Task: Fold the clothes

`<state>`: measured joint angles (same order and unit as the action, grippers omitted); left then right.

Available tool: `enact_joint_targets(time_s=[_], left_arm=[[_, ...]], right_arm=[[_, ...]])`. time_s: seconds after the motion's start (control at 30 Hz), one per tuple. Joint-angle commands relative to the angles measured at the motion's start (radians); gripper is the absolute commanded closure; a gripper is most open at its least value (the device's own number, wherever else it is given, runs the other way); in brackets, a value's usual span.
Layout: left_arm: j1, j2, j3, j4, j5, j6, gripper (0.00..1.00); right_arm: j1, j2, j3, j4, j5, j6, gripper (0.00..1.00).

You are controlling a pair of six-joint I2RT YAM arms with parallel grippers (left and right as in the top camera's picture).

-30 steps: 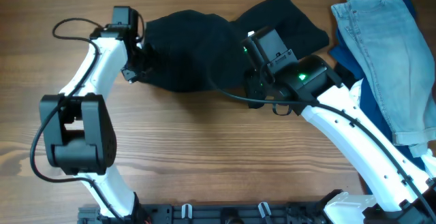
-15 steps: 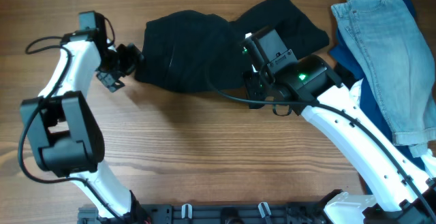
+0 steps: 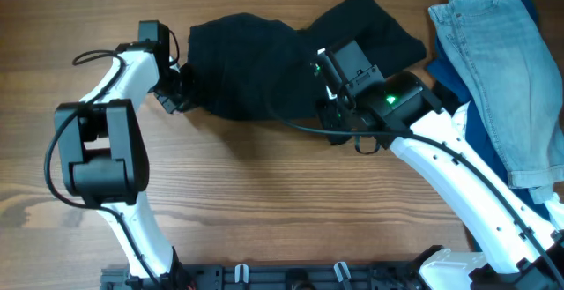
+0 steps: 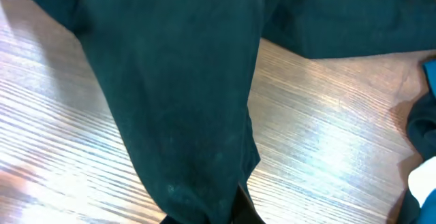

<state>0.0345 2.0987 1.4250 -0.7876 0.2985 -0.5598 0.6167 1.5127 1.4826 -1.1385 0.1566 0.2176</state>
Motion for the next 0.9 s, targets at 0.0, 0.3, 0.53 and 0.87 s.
enact_joint_targets(time_s=[0.0, 0.3, 0.53, 0.87], left_arm=[[-0.002, 0.06, -0.019, 0.053, -0.021, -0.006, 0.96], [-0.018, 0.011, -0.019, 0.115, -0.046, -0.01, 0.96], [-0.111, -0.22, -0.018, 0.119, -0.161, -0.01, 0.96], [-0.185, -0.599, -0.018, 0.152, -0.465, -0.01, 0.96]], right_arm=[[0.005, -0.024, -0.004, 0.0, -0.017, -0.004, 0.96], [0.005, -0.024, -0.004, 0.06, -0.016, -0.006, 0.96], [0.005, -0.024, -0.004, 0.132, -0.001, 0.003, 0.96], [-0.055, -0.024, -0.004, 0.145, 0.095, 0.045, 0.96]])
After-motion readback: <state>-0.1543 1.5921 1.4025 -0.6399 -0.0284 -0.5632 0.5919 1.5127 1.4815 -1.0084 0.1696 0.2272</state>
